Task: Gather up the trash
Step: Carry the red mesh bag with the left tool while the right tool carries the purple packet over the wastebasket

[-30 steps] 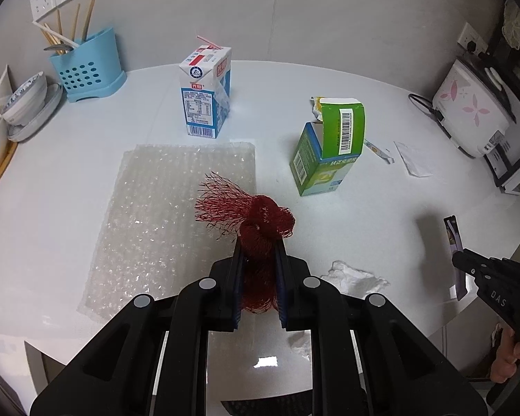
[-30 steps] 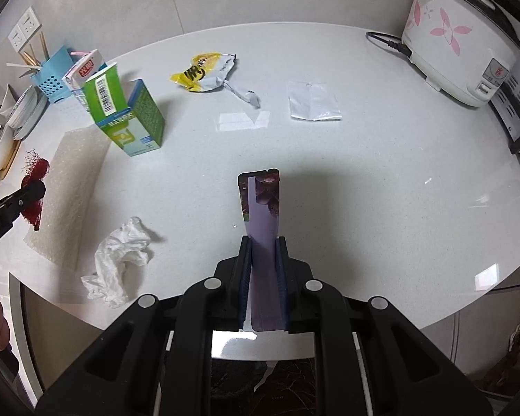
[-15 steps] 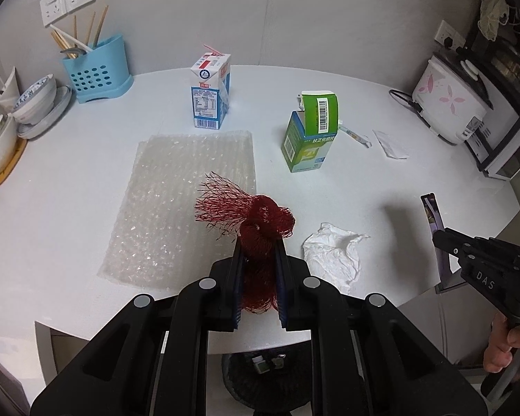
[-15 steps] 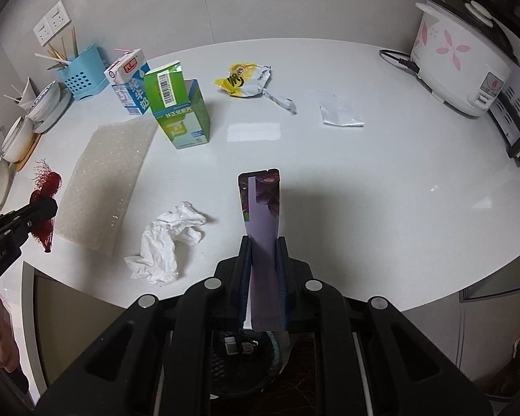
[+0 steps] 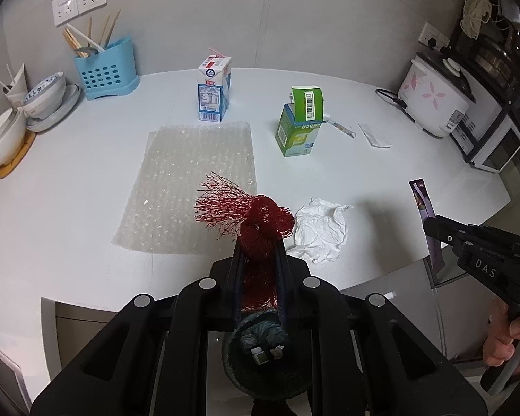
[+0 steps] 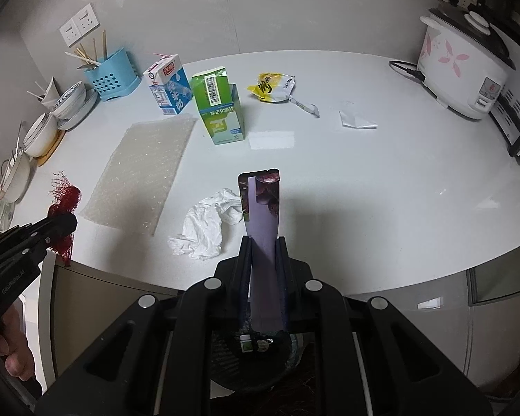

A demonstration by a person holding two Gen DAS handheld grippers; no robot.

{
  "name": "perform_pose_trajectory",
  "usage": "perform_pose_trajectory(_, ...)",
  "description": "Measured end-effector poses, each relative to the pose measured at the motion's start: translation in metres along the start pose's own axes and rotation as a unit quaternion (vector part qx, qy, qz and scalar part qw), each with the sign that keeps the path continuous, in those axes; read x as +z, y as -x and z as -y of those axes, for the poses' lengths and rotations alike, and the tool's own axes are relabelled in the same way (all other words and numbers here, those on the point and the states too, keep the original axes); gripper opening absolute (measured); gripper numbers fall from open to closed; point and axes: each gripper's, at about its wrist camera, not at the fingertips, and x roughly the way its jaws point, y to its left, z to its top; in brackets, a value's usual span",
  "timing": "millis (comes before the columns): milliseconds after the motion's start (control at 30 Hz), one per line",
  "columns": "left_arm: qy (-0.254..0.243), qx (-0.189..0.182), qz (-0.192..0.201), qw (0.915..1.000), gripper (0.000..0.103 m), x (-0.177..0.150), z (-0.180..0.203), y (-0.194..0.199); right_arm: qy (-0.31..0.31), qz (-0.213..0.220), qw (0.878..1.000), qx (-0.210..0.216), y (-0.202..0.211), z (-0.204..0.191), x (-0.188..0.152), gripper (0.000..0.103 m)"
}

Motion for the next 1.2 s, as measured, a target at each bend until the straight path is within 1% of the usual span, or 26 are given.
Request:
perform_pose_trajectory(100, -0.001, -0.004, 0.002, 1.0000, 0.015, -0.008, -0.001, 0.006, 0.008, 0.005, 1.000, 0.001, 0.007, -0.006, -0.007, 0.013)
perform_pose_trajectory(200, -0.009, 0.000, 0.003, 1.0000, 0.015, -0.017, 0.001, 0.009, 0.011, 0.007, 1.000, 0.005, 0.012, -0.011, -0.014, 0.013)
perform_pose_trajectory(267, -0.006, -0.006, -0.001, 1.0000, 0.015, -0.025, 0.000, 0.011, 0.016, 0.008, 1.000, 0.006, 0.014, -0.013, -0.020, 0.013)
perform_pose_trajectory(600, -0.015, -0.012, -0.011, 0.9998, 0.015, -0.065, 0.007, 0.015, 0.036, 0.005, 0.999, 0.022, 0.019, -0.023, -0.054, 0.013)
perform_pose_trajectory(700, -0.020, -0.014, -0.013, 0.9996, 0.015, -0.076, 0.010, 0.017, 0.038, 0.005, 0.999, 0.033, 0.019, -0.025, -0.064, 0.013)
perform_pose_trajectory(1033, -0.032, -0.005, -0.024, 0.9992, 0.014, -0.106, 0.009, 0.008, 0.053, -0.010, 0.998, 0.037, 0.010, -0.035, -0.095, 0.013)
perform_pose_trajectory(1133, -0.026, -0.013, -0.031, 0.9991, 0.014, -0.113, 0.006, 0.003, 0.056, -0.018, 0.998, 0.039, 0.004, -0.038, -0.107, 0.013)
perform_pose_trajectory(1200, -0.024, -0.018, -0.028, 0.9991, 0.014, -0.119, 0.004, -0.002, 0.058, -0.022, 0.997, 0.039, 0.000, -0.039, -0.114, 0.013)
